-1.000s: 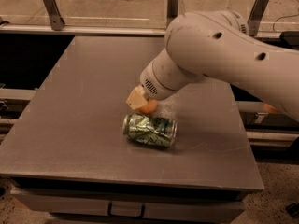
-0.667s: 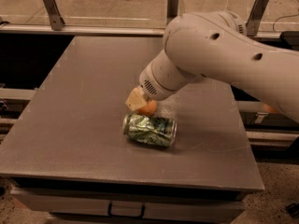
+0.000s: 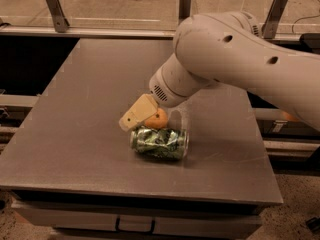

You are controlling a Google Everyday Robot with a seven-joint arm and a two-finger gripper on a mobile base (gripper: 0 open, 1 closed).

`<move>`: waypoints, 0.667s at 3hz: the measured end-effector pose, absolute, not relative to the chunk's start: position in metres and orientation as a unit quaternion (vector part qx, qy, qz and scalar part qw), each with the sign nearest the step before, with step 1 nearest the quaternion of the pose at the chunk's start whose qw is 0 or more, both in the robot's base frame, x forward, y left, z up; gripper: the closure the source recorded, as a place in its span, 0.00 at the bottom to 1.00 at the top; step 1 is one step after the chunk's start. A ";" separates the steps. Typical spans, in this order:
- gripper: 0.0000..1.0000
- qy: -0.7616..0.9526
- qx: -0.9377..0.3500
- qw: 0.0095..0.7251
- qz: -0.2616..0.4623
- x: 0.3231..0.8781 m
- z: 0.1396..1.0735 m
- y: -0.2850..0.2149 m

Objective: Move orange near green can

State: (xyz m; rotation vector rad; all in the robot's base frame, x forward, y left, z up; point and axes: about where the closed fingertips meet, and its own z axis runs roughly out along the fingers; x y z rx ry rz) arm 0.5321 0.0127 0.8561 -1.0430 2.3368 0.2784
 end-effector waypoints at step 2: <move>0.00 0.824 -0.377 0.412 0.093 0.563 0.935 -0.034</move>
Offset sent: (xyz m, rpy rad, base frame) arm 0.0522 -0.1144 0.1740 0.1121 -0.6271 0.0889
